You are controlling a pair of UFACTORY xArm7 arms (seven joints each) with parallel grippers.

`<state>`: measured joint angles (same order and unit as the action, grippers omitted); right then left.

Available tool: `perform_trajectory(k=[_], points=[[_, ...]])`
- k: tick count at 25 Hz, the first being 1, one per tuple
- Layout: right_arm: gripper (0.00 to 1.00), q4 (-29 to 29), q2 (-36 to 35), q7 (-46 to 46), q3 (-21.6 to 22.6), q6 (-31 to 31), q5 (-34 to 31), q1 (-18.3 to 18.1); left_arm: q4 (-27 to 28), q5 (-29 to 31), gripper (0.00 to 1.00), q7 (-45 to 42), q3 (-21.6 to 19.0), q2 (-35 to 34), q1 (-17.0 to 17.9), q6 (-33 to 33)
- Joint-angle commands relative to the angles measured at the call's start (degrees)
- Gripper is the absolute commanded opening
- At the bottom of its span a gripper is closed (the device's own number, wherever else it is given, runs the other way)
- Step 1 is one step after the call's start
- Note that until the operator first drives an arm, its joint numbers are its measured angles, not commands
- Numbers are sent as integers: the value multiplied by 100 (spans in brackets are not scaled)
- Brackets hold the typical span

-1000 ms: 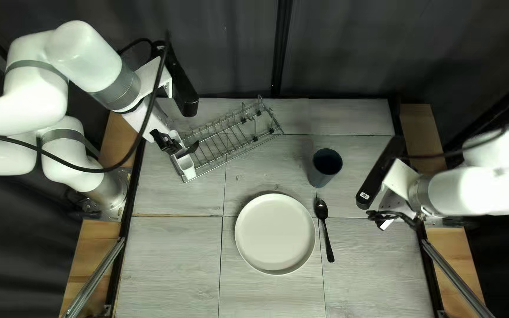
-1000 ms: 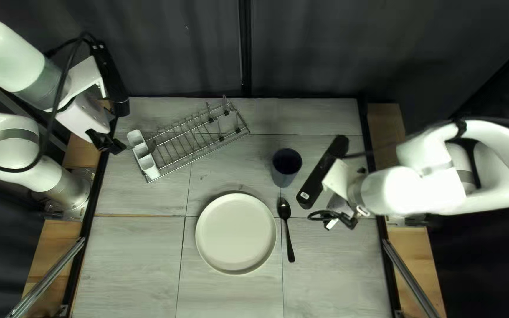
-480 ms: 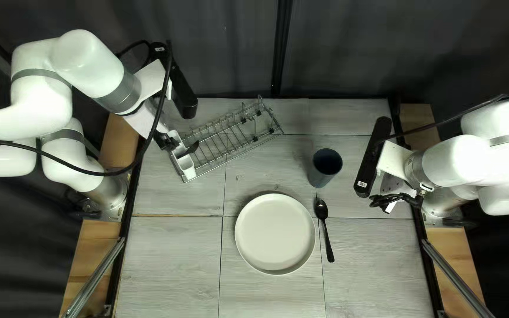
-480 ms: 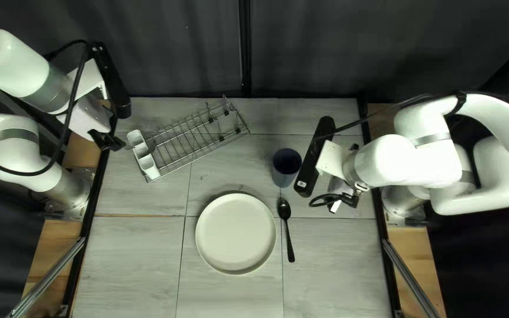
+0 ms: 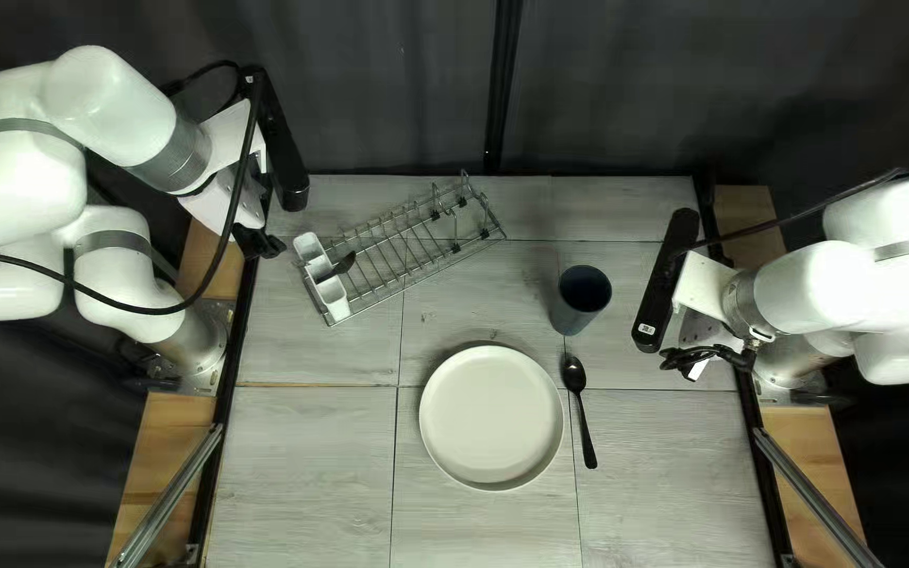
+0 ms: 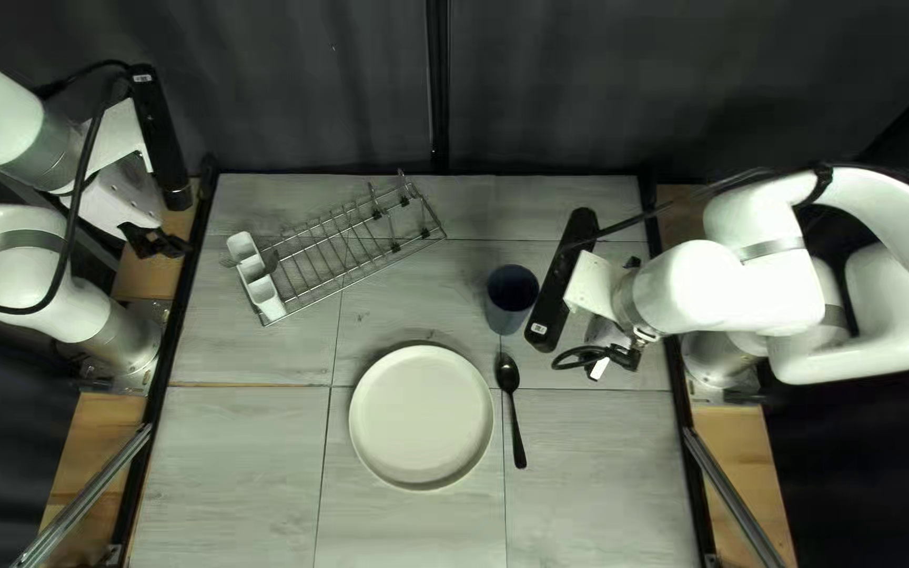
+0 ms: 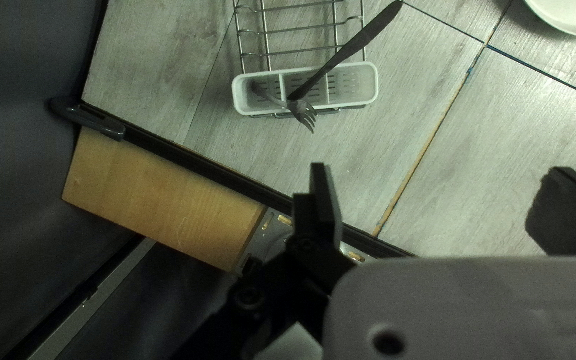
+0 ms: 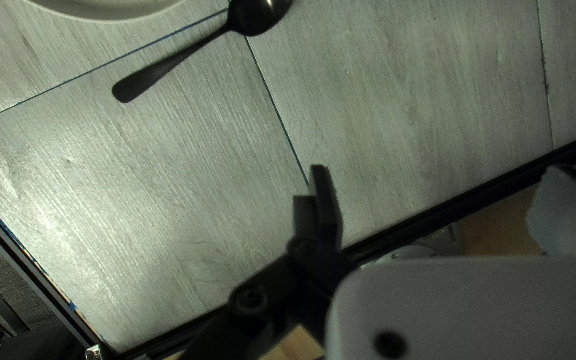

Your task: Pick up and place plate onto table. Place down one fork to the left of the plate. Place spoon and knife to the right of the plate. Place cup above the knife and spoon

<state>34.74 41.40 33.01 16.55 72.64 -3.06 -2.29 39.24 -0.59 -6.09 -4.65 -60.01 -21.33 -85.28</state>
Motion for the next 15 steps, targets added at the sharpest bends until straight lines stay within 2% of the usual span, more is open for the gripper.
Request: perform_trajectory(k=[1, 4, 12, 15], points=[[100, 0, 0, 0, 0, 0, 0, 0, -479, 51, 100, 692, 274, 24, 280, 748], [100, 0, 0, 0, 0, 0, 0, 0, -755, 157, 100, 1113, 253, 413, 449, 1457], [100, 0, 0, 0, 0, 0, 0, 0, -678, 186, 100, 1045, 179, 500, 415, 1423], [100, 0, 0, 0, 0, 0, 0, 0, -739, 74, 100, 1687, 642, 836, 615, 1762]])
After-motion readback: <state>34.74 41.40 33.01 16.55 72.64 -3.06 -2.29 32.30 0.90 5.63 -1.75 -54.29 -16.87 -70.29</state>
